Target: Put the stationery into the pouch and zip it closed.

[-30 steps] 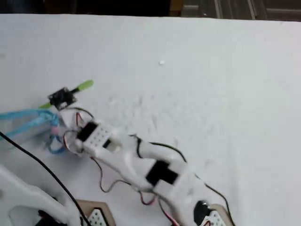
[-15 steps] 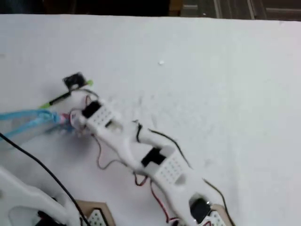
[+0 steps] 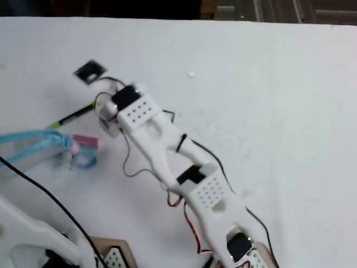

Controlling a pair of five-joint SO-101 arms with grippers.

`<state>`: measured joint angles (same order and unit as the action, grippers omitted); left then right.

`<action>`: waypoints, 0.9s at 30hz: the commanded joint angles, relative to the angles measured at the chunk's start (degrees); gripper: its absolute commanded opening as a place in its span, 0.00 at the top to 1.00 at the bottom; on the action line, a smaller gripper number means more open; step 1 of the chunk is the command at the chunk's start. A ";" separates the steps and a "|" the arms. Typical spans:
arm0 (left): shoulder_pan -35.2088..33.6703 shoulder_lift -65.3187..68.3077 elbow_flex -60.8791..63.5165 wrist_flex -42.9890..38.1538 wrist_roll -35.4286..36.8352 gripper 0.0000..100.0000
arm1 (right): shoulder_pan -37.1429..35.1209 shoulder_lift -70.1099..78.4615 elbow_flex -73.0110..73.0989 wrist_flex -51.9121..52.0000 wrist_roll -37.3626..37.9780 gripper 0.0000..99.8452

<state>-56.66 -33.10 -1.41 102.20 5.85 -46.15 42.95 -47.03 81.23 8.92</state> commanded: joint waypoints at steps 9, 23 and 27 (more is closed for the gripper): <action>0.31 0.66 0.09 0.09 -0.26 0.98 | -9.19 10.42 -2.90 -13.41 10.73 0.67; 0.13 0.66 0.09 0.00 -0.26 0.98 | -5.67 12.00 -2.99 -7.52 10.81 0.99; 0.22 0.66 0.09 0.00 -0.26 0.98 | -1.54 8.48 -2.90 1.10 10.73 0.98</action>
<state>-56.66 -33.10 -1.41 102.20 5.85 -51.25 55.78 -49.41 76.31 19.74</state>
